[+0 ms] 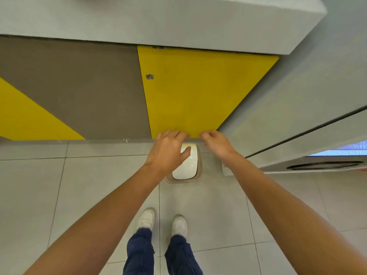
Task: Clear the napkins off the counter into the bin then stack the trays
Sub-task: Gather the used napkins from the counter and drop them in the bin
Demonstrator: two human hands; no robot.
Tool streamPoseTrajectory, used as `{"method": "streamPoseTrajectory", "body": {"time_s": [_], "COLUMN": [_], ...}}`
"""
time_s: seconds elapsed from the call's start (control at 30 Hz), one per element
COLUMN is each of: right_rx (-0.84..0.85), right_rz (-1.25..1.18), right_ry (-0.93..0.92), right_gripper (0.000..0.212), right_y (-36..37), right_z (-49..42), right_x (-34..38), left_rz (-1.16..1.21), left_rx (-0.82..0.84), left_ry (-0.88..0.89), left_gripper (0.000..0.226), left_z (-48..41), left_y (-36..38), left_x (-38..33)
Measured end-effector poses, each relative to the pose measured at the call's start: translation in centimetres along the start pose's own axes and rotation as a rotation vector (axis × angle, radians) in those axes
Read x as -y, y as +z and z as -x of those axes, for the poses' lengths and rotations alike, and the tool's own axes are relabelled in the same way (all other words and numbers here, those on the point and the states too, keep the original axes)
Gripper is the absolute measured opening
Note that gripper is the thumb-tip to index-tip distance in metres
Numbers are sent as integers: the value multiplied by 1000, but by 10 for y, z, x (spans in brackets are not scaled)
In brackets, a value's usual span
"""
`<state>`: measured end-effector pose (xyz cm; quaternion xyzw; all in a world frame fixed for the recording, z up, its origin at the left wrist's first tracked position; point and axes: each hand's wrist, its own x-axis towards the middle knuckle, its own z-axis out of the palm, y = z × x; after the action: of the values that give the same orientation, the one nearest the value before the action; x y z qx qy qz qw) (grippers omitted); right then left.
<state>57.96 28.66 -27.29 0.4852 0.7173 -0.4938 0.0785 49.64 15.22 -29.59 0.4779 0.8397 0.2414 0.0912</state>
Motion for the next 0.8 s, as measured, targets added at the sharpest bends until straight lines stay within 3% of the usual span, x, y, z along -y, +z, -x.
{"method": "streamPoseTrajectory", "body": {"time_s": [0.37, 0.57, 0.8], "right_rx": [-96, -239, -270], "right_rz": [133, 52, 28], "right_ry": [-409, -533, -637], "right_gripper": [29, 22, 24], "right_y": [-40, -33, -2], "right_z": [78, 100, 121], "right_x": [114, 195, 291], "left_rz": [-68, -70, -83], "left_rx": [-247, -324, -451], "left_ry": [-14, -51, -54], "left_gripper": [40, 40, 40], "left_z": [6, -1, -7], "left_y": [-151, -233, -322], "left_x": [-34, -11, 38]}}
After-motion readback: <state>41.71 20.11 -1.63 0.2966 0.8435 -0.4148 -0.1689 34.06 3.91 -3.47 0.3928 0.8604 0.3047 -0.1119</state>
